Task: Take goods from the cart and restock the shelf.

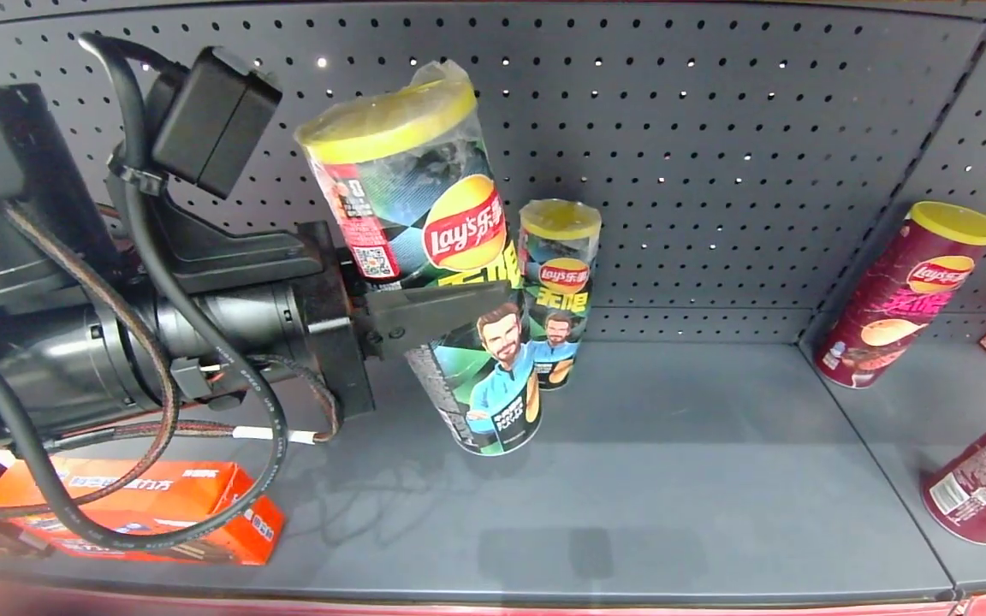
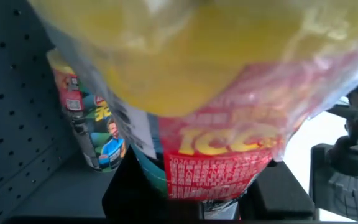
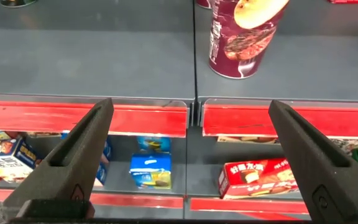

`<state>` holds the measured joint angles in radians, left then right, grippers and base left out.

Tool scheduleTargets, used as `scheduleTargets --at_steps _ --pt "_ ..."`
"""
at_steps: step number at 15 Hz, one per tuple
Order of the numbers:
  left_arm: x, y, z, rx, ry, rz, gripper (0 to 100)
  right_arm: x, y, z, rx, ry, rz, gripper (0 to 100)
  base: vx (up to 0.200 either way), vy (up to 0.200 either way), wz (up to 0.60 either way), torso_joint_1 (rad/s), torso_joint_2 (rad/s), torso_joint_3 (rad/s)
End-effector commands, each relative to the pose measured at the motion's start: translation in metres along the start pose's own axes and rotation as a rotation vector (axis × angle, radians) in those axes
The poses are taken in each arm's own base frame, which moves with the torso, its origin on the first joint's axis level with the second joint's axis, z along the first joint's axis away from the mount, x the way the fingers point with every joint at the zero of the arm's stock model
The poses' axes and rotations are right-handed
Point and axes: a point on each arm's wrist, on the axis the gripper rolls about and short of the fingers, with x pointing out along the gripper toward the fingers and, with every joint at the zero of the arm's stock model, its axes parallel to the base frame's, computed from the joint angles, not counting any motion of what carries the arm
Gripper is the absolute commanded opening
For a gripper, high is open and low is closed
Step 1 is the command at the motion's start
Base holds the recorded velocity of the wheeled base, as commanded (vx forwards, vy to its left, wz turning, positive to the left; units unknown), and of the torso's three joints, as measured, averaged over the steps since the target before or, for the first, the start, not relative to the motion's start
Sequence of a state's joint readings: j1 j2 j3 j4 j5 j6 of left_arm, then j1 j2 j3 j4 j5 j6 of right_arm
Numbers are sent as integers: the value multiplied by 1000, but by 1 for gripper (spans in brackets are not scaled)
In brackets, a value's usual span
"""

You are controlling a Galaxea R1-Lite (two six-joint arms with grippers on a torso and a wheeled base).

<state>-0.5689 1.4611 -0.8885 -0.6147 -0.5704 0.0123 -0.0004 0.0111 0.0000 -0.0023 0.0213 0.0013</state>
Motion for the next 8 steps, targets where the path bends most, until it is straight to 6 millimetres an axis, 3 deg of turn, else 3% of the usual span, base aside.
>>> scheduleTargets --at_steps 1,3,4,5,7,8 --pt "-1 -1 1 2 -3 -3 0 0 0 0 -6 7 7 100 0 0 0 0 0 0" --pt "-4 2 0 1 0 9 0 -1 0 9 -27 -32 13 100 0 0 0 0 0 0" --pt "-4 3 -1 -1 2 13 0 -6 1 43 -24 -84 32 100 0 0 0 0 0 0" --pt "-4 4 -2 -3 6 16 0 6 1 64 -15 4 119 100 0 0 0 0 0 0" --pt "-5 5 -2 -3 7 21 0 8 1 68 -17 9 154 100 0 0 0 0 0 0" --pt "-8 4 -3 -5 11 27 0 11 3 70 -33 38 340 100 0 0 0 0 0 0"
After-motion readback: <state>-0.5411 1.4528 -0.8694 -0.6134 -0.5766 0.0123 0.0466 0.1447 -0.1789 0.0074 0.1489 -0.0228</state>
